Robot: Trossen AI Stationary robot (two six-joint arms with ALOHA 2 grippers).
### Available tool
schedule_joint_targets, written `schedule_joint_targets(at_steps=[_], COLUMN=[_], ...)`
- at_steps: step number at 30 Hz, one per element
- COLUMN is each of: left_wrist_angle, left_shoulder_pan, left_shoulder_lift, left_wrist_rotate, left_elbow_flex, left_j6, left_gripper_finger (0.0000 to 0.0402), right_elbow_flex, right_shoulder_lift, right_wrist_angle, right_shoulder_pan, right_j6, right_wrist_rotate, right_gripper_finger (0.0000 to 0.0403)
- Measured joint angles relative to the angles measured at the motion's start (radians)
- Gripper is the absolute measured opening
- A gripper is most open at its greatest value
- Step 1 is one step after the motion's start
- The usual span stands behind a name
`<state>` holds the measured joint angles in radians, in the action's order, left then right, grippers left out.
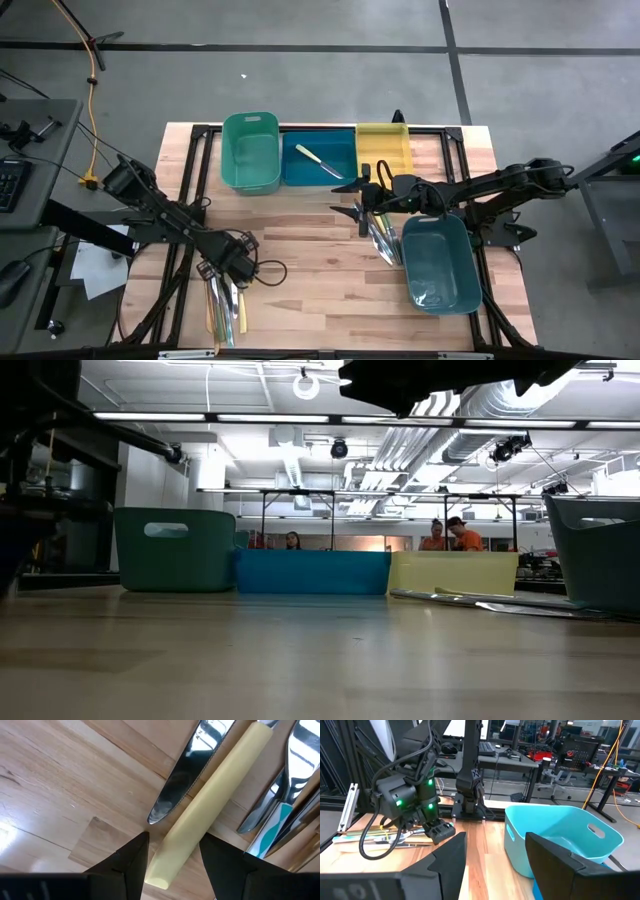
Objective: Sort silverware by color (type)
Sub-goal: Put the yellow knife into the blue bin
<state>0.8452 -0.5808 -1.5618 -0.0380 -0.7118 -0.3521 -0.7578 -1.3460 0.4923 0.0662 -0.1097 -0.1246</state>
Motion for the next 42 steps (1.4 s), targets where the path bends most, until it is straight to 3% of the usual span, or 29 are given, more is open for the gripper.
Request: schedule_joint_targets(at_steps=[9,21,33,42], left_wrist_angle=[-0.003,-0.007,-0.006,0.043], left_shoulder_pan=[0.000,0.000,0.000,0.021], left_shoulder_lift=[-0.002,-0.002,0.008,0.077], left_wrist_rotate=[0.000,-0.004,-0.003,0.037], left_elbow_flex=[0.003,0.004,0.006,-0.037], left_j6=[0.006,0.000,0.017,0.158], left_gripper_finger=[0.0167,0.0078,0.0076,0.0076], right_elbow_flex=[0.000,0.000,0.000,0.000], right_shoulder_lift=[0.000,0.000,0.000,0.000], right_wrist_angle=[-0.003,-0.003,-0.003,-0.018], right_shoulder_pan=[0.000,0.000,0.000,0.000], right_j6=[0.000,0.004,0.005,0.005], right_wrist_rotate=[0.000,0.000,0.000,0.000], right_gripper_finger=[0.0200,0.0200,0.0200,0.0200])
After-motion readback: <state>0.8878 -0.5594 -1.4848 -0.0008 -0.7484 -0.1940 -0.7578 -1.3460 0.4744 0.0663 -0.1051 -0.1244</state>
